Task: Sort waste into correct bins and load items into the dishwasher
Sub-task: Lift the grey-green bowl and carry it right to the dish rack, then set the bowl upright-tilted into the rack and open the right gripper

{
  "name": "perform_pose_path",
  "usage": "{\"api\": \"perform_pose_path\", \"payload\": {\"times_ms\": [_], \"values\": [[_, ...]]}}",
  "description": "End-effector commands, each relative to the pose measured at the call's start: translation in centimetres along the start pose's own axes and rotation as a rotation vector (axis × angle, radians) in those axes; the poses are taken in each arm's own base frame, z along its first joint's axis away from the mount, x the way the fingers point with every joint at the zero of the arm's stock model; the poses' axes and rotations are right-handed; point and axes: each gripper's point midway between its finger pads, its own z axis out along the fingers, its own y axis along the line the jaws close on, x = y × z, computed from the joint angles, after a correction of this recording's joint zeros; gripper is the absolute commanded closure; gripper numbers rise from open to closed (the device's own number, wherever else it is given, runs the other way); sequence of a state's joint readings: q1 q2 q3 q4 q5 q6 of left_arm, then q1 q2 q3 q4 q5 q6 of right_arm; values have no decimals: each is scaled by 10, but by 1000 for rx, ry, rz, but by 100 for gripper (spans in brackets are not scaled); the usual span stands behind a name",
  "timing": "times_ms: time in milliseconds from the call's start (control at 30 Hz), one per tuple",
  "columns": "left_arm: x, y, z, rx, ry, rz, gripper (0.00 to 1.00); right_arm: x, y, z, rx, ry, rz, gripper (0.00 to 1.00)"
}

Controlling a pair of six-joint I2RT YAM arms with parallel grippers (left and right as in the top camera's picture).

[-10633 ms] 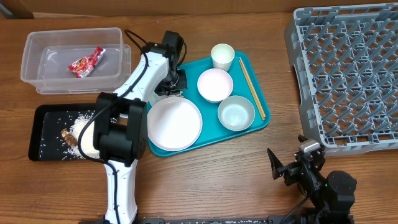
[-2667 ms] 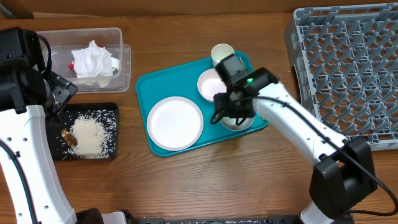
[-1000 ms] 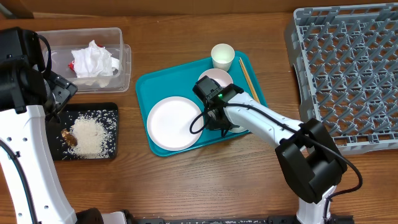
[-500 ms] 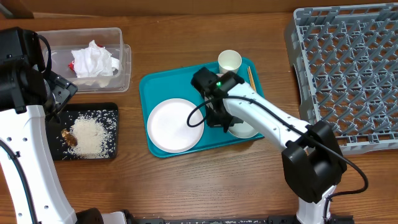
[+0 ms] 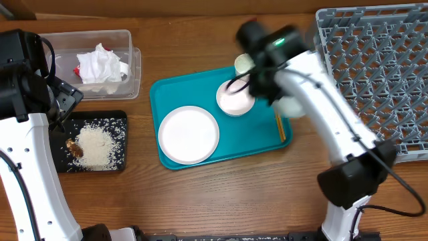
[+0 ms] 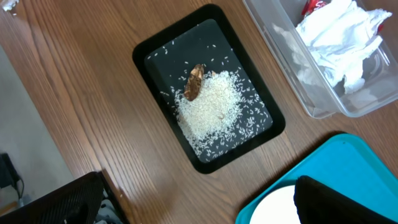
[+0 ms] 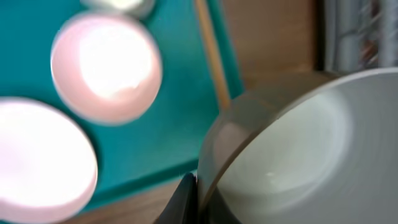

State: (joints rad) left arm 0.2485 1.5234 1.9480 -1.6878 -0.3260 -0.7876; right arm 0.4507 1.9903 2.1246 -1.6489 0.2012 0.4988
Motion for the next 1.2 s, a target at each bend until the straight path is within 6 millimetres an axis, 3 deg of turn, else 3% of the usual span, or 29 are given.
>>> {"api": "perform_pose_path", "payload": {"times_ms": [0,100,267,400,600,733,800,933,1167], "values": [[-1,2,1,-12,-7,-23,0,-42,-56,-38,-5,-149,54,96],[-1,2,1,-12,-7,-23,0,-74,-106,-48,-32,-222,181,96],[-1,2,1,-12,-7,-23,0,-124,-187,-46,-86,-357,285,96],[-1,2,1,-12,-7,-23,0,-151,-239,-56,-192,-479,349,96],[-1,2,1,-12,-7,-23,0,-175,-306,-89,-426,-703,353,96],[-1,2,1,-12,-7,-23,0,-182,-325,-111,-619,-842,222,96],[-1,2,1,-12,-7,-23,0,-185,-335,-109,-684,-873,198,96],[-1,2,1,-12,-7,-23,0,-195,-344,-83,-806,-877,166,96],[-1,2,1,-12,-7,-23,0,-203,-333,-34,-1137,-840,77,96]]}}
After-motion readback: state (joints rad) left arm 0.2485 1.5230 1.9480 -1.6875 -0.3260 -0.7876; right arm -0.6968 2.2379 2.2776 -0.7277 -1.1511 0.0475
